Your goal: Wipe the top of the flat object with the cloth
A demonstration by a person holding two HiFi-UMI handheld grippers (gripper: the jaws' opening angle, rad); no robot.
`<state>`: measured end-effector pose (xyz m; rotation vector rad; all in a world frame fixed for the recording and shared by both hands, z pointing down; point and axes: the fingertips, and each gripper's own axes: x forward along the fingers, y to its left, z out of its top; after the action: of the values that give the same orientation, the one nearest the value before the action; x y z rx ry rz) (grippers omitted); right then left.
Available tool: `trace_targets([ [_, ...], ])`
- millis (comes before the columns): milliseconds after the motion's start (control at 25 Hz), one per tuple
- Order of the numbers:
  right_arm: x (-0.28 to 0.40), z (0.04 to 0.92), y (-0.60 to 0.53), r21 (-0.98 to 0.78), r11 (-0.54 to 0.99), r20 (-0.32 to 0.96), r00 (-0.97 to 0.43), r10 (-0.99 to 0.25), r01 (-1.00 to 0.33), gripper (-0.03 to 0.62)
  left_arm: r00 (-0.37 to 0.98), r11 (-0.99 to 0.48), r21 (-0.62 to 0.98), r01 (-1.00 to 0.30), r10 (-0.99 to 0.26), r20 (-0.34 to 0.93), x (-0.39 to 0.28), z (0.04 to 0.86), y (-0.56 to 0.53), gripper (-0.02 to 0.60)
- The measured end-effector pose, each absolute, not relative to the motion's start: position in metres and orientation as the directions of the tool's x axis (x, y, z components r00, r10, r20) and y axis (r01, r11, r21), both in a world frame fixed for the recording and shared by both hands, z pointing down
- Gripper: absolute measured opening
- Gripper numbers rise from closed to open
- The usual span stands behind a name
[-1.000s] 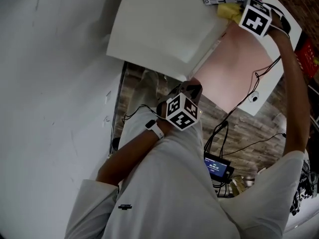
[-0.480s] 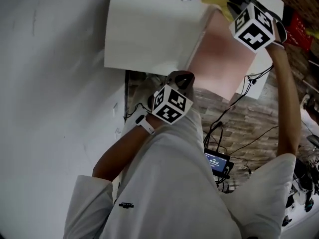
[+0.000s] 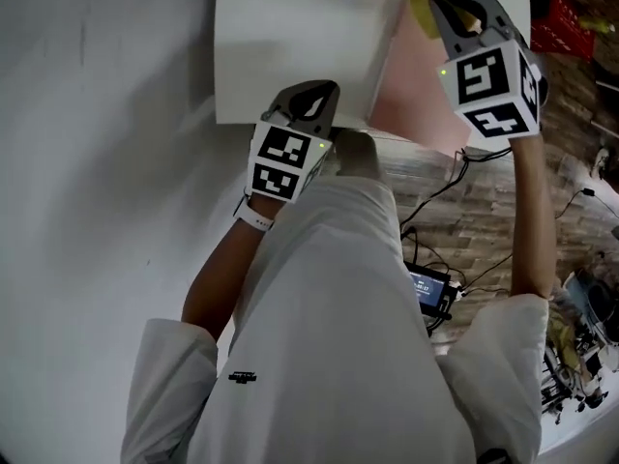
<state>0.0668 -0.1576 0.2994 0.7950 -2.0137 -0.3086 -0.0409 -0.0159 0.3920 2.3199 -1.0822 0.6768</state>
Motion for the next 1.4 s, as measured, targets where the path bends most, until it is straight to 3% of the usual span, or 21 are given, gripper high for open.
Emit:
trace_targets([
  [240,0.055,0.25,-0.123,0.451,0.657,0.543,-0.399,-0.739,-0.604,0.041,0.548,-0.524,0.214,-0.824,-0.643,0.535,-0.082,0.34,-0.024,0.017],
  [640,0.068,0.196,-0.054,0.413,0.505,0.337,-0.388,-0.858,-0.758,0.04,0.55,-0.495,0.239,-0.835,-0.738,0.391,-0.109,0.272,-0.016,0.017],
  [960,0.107,0.178,-0.007,0.373,0.276,0.171,-0.227,-0.959,-0.886,0.04,0.558,-0.516,0.211,-0.83,-0.772,0.304,-0.117,0.244,-0.003,0.017],
  [1200,0.117,0.189,0.032,0.304,0.206,0.139,-0.17,-0.976,-0.93,0.04,0.547,-0.516,0.186,-0.836,-0.812,0.202,-0.124,0.217,0.011,0.017],
  [1400,0.126,0.208,0.055,0.281,0.223,0.194,-0.173,-0.966,-0.933,0.04,0.544,-0.521,0.161,-0.838,-0.822,0.167,-0.121,0.201,0.021,0.017],
])
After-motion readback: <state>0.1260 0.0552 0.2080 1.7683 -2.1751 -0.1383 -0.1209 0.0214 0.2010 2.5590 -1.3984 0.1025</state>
